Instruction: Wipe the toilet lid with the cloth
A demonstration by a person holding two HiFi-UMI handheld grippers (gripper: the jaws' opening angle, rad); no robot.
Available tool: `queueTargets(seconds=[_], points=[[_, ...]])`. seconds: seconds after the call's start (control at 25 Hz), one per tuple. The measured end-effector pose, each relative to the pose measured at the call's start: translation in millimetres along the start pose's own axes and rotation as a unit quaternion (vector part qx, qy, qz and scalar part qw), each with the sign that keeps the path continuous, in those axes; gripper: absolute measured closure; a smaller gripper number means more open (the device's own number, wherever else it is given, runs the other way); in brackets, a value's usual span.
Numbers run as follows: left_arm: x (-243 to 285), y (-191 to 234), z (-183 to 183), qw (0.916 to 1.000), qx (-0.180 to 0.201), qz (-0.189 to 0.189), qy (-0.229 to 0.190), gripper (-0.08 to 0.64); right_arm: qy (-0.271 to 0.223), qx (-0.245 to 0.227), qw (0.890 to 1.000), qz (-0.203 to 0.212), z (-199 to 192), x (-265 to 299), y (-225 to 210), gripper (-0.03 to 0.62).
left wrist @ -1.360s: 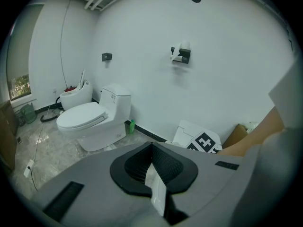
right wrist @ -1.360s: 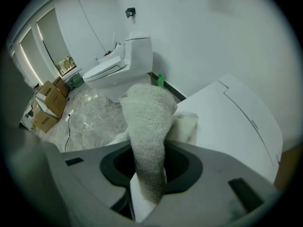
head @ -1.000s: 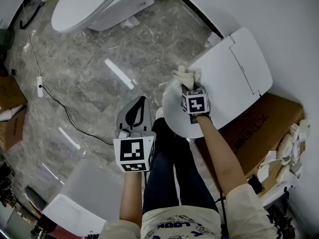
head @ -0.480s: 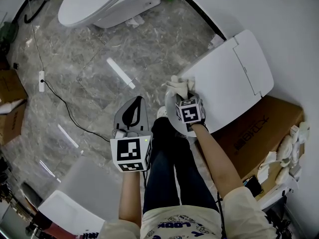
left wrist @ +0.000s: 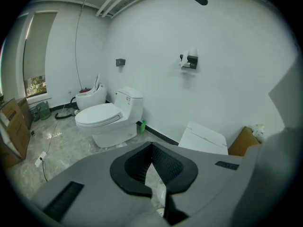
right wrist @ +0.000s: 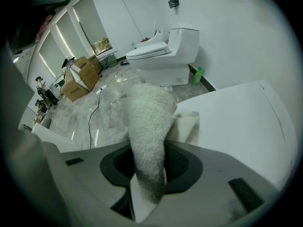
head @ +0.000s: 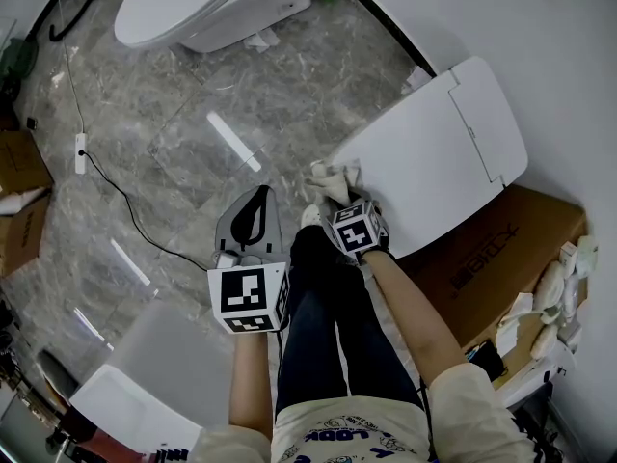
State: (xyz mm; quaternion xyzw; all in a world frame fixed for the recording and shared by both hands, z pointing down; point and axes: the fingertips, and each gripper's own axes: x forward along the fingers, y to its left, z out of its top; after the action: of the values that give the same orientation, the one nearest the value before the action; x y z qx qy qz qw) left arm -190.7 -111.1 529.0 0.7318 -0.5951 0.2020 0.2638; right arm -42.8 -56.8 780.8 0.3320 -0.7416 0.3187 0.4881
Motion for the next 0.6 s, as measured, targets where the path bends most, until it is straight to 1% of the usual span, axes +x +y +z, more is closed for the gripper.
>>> queueTargets(seconds=[0.16, 0.36, 0.6], points=[[-1.3, -0.1, -1.4, 1.0, 0.001, 0.004, 0.001, 0.557, 0.007, -0.036, 0.999, 0.013, -9.6, -3.1, 12.1, 0.479], [-3.0, 5.1, -6.0, 0.9999, 0.001, 0.013, 0.006, 0.557, 0.013, -0.069, 0.997, 0.027, -22.1, -5.2, 24.7, 0.479], [-1.8, 4.3, -4.4, 0.9998, 0.007, 0.018, 0.006, 0.557, 0.023, -0.133, 0.989, 0.06, -38.9, -10.0, 34.1, 0.479]])
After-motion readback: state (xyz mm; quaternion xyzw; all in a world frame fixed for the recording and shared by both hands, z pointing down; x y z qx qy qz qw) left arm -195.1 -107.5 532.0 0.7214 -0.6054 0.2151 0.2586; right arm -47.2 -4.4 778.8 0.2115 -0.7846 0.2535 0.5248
